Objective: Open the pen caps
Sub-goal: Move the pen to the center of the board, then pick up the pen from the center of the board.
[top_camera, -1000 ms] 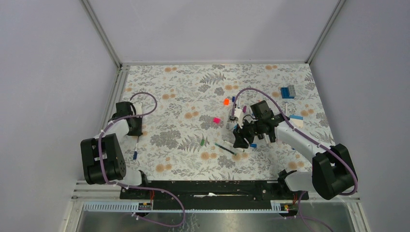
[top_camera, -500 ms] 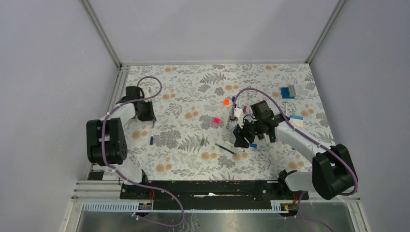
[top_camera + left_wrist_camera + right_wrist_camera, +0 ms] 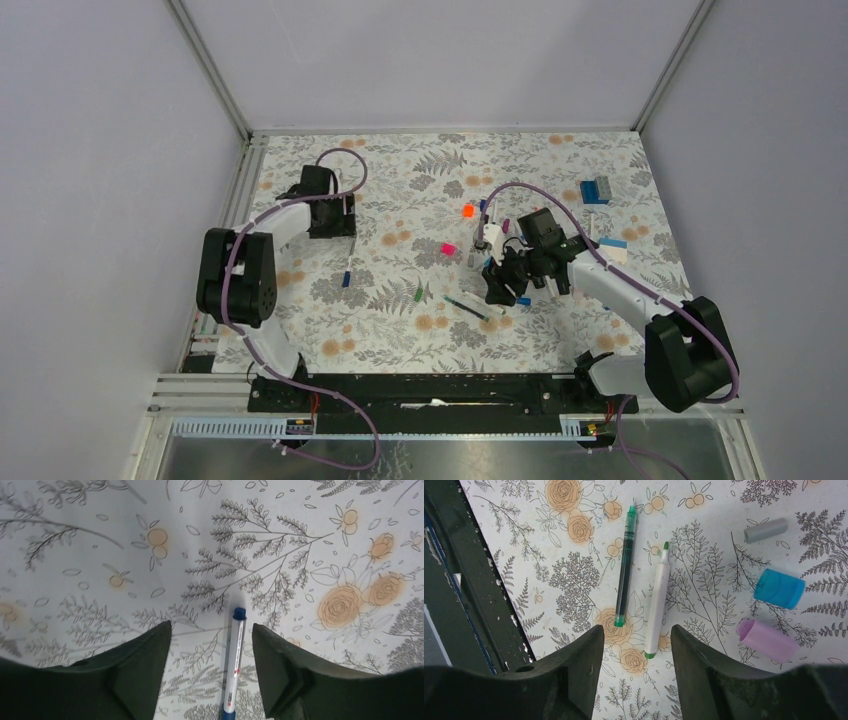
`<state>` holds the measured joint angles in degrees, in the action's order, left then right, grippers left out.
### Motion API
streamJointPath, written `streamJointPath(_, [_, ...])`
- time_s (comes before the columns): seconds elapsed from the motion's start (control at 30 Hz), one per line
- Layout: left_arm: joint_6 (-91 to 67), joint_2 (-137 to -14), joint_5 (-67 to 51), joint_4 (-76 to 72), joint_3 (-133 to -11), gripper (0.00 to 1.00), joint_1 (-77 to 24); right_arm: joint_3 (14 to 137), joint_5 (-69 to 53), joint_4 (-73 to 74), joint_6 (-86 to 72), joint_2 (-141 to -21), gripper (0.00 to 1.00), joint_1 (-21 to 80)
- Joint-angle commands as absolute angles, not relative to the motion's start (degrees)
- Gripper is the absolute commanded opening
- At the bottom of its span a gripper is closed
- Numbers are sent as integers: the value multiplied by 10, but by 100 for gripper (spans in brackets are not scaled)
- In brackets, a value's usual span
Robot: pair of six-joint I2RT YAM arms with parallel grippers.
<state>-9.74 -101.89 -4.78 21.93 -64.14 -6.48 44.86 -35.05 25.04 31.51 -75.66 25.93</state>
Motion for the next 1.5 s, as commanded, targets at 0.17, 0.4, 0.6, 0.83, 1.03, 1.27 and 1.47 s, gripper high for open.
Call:
streamJointPath(0.17, [-116,-828,-36,196,-528,91,-67,469,-338,259,324,-764,59,251])
streamJointPath(0.4, [-130,-728,3,157,-458,99,-96,466,-354,260,327,-761,60,225])
streamJointPath(0.6, [-127,-780,-43,154,-466,97,-97,463,-377,260,328,-756,60,195])
streamJointPath(0.83, [-105,-869,53,211,-502,70,-149,461,-387,259,330,-759,60,169])
streamJointPath(1.03, [-107,-899,49,204,-516,48,-154,459,-398,259,330,-759,60,160])
streamJointPath(1.27, [-105,-931,35,212,-527,31,-154,458,-399,260,331,-758,60,160])
streamJointPath(1.47, [-108,-944,26,215,-523,28,-154,458,-402,260,332,-751,60,157])
